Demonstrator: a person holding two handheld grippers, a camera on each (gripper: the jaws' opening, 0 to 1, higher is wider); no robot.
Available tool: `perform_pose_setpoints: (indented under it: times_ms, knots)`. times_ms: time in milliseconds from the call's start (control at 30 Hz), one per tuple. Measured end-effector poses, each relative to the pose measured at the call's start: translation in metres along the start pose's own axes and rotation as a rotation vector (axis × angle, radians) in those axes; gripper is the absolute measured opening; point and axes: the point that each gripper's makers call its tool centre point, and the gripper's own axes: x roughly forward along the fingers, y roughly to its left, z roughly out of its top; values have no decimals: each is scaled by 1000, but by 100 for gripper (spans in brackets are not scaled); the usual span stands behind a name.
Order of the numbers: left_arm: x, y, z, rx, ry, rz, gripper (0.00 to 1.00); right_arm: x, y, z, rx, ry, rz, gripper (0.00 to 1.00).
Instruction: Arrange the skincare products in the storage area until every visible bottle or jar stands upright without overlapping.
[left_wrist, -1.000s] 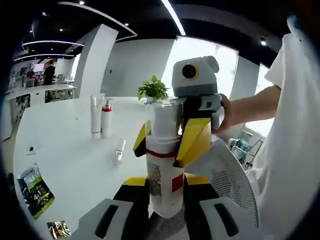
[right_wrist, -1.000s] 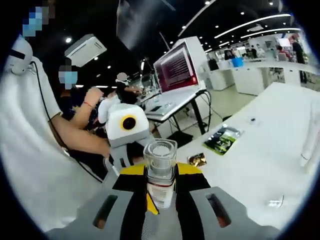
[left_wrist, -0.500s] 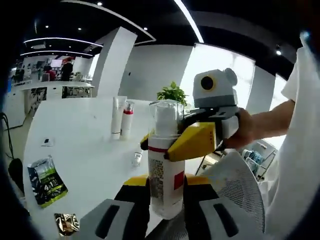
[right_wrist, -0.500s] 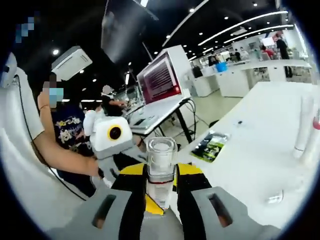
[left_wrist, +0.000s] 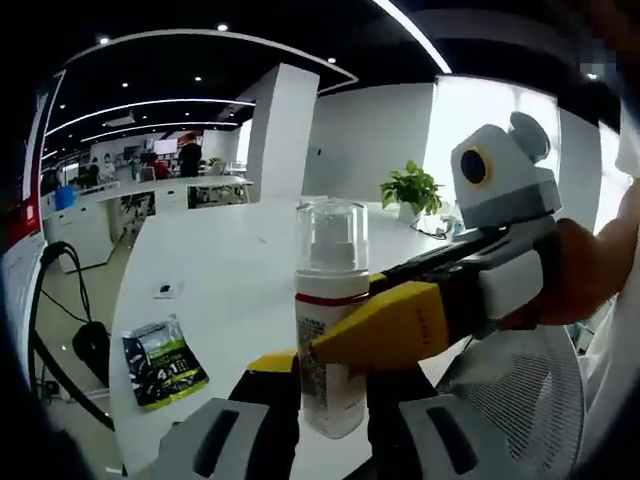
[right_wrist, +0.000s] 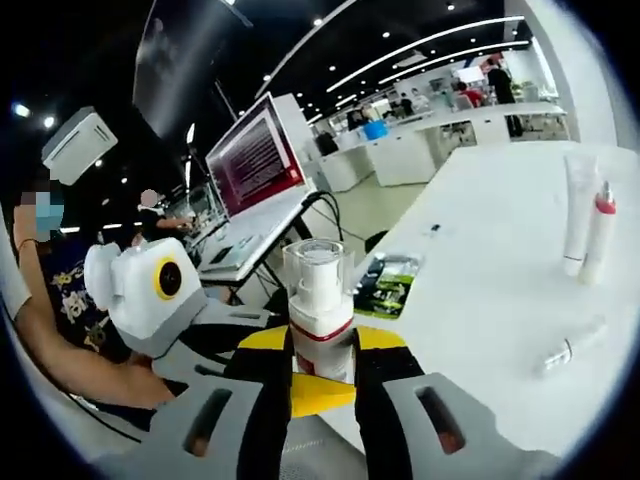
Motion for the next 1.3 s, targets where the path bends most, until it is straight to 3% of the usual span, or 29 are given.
perform_pose_setpoints:
  times_ms: [167,267,433,533,700,933,1067,1300]
  knots:
    - [6,0,-3,-4,7,4,25,-2,-4,-3,-40,22,-1,19]
    - [10,-6,-6,103,25,8,25,-8,-8,-8,-80,42,11,19]
    - [12,-9,-5,127,19,-1,29,-19,-21,0,-129,42,0,19]
    - [12,-1,-7,81,30,18,34,-23,-40,8,-141,35,-36,19]
    - [11,10,-9,81,42,64,33,-31,-81,30,-125,-17,-124,19]
    - [15,7,-16,73,77,70,29,-36,-126,56,-178,-45,-191,19]
    - [19,-3,-26,130,124,46,29,-33,-150,67,-186,-52,-212,19]
    - [18,7,-28,95,134,79,28,-30,-190,76,-208,-63,-277,20]
